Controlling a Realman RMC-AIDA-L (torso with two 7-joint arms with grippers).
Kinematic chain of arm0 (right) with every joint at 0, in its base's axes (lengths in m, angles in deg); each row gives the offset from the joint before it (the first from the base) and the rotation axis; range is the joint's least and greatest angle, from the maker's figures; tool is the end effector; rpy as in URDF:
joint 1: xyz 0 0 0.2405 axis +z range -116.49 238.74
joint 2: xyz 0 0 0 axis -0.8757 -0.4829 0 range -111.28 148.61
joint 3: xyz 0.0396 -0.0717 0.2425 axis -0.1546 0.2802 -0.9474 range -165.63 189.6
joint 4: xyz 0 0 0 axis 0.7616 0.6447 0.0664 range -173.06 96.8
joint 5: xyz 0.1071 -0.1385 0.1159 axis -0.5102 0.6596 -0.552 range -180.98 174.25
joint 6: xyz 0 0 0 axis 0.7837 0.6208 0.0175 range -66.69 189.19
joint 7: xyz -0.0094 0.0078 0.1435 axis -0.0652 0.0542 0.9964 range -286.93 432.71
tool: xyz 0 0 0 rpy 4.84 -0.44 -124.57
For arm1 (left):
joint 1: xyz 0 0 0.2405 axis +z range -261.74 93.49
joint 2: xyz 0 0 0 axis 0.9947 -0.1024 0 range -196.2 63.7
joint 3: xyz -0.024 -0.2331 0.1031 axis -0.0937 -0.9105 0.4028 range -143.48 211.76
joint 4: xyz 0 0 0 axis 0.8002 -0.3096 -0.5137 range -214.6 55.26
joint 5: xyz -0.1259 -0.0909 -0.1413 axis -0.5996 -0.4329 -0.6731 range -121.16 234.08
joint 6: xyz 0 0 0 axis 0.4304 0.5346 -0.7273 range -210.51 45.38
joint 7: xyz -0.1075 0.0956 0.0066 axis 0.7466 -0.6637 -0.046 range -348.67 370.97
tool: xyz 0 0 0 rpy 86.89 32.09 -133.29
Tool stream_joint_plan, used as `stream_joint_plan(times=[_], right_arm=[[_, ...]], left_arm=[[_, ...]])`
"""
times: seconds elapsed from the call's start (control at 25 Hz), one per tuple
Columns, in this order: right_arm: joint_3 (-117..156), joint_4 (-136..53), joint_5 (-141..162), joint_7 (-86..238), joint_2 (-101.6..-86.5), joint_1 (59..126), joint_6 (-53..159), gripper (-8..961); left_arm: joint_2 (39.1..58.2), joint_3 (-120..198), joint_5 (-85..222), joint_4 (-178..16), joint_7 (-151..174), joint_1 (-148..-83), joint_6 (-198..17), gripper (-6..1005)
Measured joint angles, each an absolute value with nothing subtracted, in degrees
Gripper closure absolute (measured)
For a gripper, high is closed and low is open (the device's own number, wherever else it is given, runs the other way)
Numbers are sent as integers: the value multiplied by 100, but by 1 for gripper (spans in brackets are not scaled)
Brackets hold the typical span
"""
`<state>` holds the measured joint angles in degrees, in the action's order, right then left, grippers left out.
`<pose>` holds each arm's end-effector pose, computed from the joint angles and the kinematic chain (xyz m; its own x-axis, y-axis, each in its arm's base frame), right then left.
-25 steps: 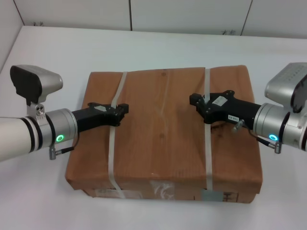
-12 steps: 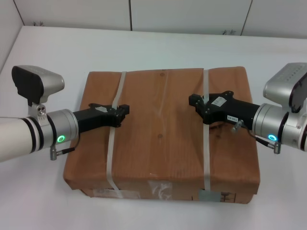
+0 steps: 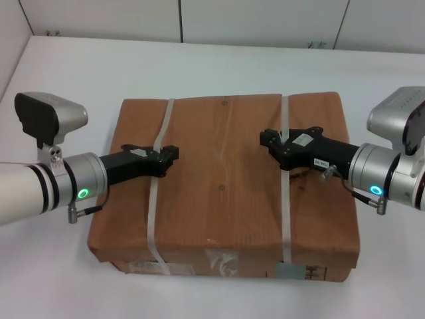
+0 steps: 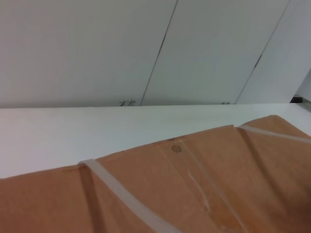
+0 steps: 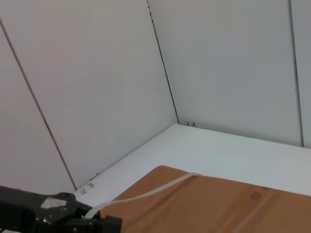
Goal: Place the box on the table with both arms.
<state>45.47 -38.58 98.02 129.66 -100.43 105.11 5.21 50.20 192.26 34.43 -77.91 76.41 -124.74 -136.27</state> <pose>0.2551 0.3657 -0.0972 0.7179 -0.4259 -0.5506 -0.6452 -0.7042 -0.2965 -0.3012 0.3599 -0.0737 0.6224 0.5597 0.5472 0.7715 -0.5566 -0.3083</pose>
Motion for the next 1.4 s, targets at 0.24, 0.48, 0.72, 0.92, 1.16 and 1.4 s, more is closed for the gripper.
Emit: stream_joint_plan(times=[0.24, 0.48, 0.72, 0.92, 1.16, 1.4], right_arm=[[4606, -3856, 9916, 13492, -10042, 10511, 824, 766], [4607, -3910, 10274, 14130, -10041, 10461, 1236, 605], [4686, -3914, 10414, 14322, -10042, 10359, 1616, 482], [4698, -3926, 10430, 14357, -10043, 10167, 1744, 458], [4623, -4090, 10364, 14403, -10042, 10001, 1612, 447], [4496, -4410, 10293, 14573, -10042, 9752, 1111, 436]], left_arm=[[5021, 19220, 3418, -7787, 7640, -12454, -13610, 929], [5020, 19217, 3456, -7772, 7695, -12414, -13565, 670], [4999, 19223, 3433, -7741, 7729, -12355, -13560, 459], [4985, 19186, 3408, -7751, 7724, -12350, -13663, 415], [4892, 19150, 3328, -7739, 7710, -12231, -14293, 412], [4800, 19146, 3121, -7738, 7636, -12106, -14858, 412]])
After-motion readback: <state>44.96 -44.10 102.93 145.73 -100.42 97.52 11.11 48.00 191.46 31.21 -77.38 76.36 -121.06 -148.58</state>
